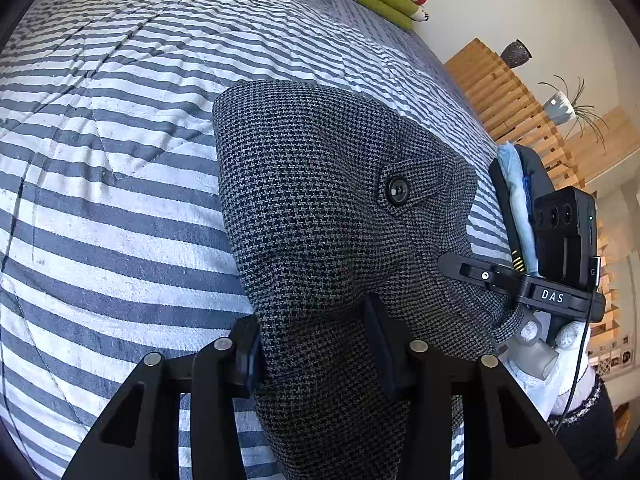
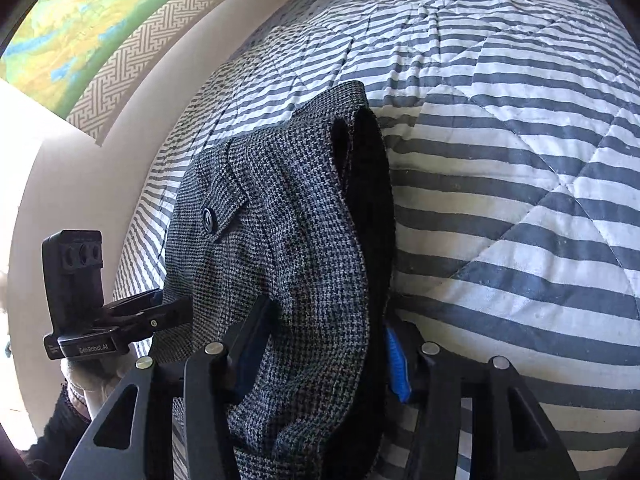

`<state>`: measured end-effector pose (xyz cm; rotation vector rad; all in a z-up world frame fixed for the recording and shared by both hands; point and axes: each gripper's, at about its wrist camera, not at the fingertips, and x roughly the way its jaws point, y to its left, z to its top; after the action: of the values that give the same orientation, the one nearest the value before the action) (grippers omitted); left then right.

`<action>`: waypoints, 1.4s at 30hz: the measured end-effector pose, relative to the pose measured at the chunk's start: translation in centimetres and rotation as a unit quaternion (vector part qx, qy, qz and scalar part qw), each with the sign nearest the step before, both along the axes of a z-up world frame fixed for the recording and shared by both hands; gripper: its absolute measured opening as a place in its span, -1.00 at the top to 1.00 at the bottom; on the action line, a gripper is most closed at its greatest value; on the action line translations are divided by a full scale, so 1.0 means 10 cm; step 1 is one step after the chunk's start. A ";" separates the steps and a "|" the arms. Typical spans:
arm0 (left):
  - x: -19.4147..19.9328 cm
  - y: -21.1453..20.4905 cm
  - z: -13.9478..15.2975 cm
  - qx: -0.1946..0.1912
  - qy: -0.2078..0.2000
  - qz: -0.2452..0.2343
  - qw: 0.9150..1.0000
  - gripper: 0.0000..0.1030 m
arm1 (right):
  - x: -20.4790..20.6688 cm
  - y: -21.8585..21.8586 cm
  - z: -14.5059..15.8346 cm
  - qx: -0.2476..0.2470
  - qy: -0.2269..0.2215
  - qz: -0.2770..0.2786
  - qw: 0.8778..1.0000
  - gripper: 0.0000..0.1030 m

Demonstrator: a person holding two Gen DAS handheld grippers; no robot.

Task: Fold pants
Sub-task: 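Lift the folded jacket with both grippers and carry it to the clothes stack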

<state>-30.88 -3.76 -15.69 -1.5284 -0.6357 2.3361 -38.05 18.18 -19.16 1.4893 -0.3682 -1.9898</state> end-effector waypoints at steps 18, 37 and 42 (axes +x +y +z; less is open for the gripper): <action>0.52 0.30 0.78 -0.008 0.053 -0.011 0.999 0.66 | 0.64 -0.18 0.61 0.016 0.081 -0.057 0.995 0.64; 1.64 2.25 1.86 -0.001 0.119 -0.157 0.980 0.66 | 2.39 1.10 1.60 0.027 0.157 -0.170 0.973 0.65; 1.69 2.96 2.16 0.004 0.148 -0.186 0.971 0.66 | 2.60 1.61 1.85 0.041 0.188 -0.213 0.958 0.65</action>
<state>-13.97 25.88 5.94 -1.1405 -0.2576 2.1996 -12.04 34.32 -0.66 1.1018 -0.4743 -2.5992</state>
